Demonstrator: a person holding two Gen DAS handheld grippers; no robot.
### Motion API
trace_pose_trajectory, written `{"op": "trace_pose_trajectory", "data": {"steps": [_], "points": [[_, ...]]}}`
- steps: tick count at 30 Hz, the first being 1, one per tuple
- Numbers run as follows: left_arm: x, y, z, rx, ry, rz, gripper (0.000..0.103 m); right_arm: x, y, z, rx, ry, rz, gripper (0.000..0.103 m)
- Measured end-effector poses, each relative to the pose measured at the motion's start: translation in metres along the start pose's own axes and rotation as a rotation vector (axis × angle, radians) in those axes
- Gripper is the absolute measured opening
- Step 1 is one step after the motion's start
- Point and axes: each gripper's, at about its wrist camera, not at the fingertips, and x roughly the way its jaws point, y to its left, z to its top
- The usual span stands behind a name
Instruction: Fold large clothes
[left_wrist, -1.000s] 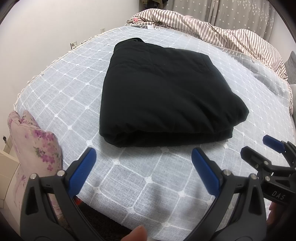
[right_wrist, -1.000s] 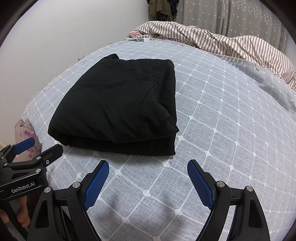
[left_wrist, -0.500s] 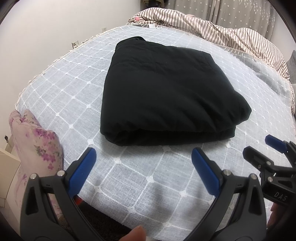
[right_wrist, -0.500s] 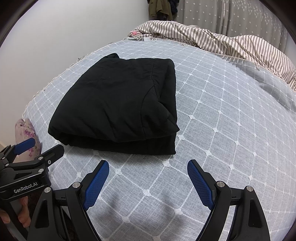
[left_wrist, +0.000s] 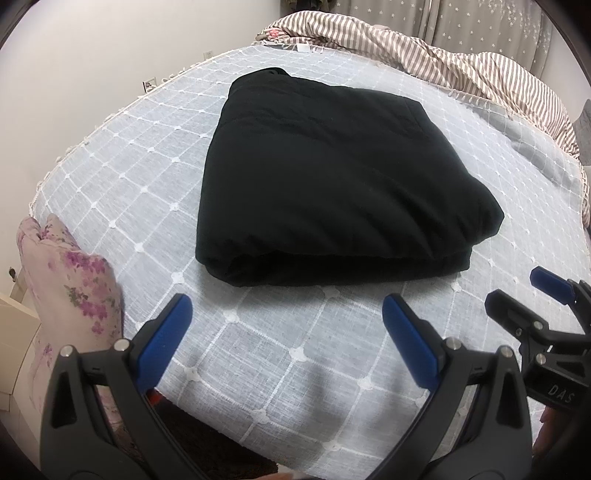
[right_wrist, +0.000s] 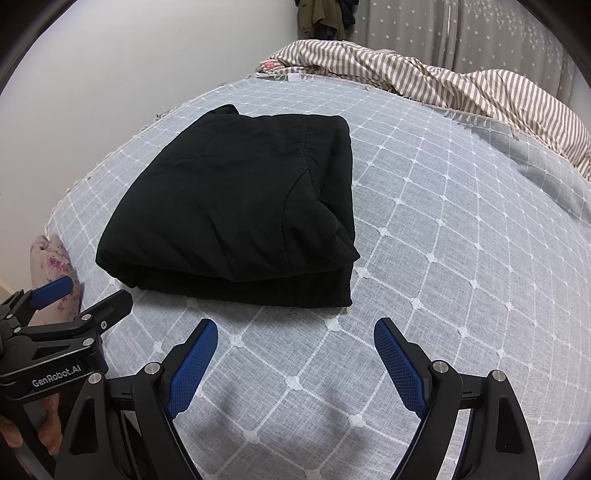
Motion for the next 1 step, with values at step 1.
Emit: {"op": "trace_pose_trajectory", "data": {"steps": [1], "points": [[0.0007, -0.0011, -0.0003, 0.004, 0.001, 0.0, 0.102, -0.0001, -0.0001, 0.0, 0.0, 0.0, 0.001, 0.088]]}}
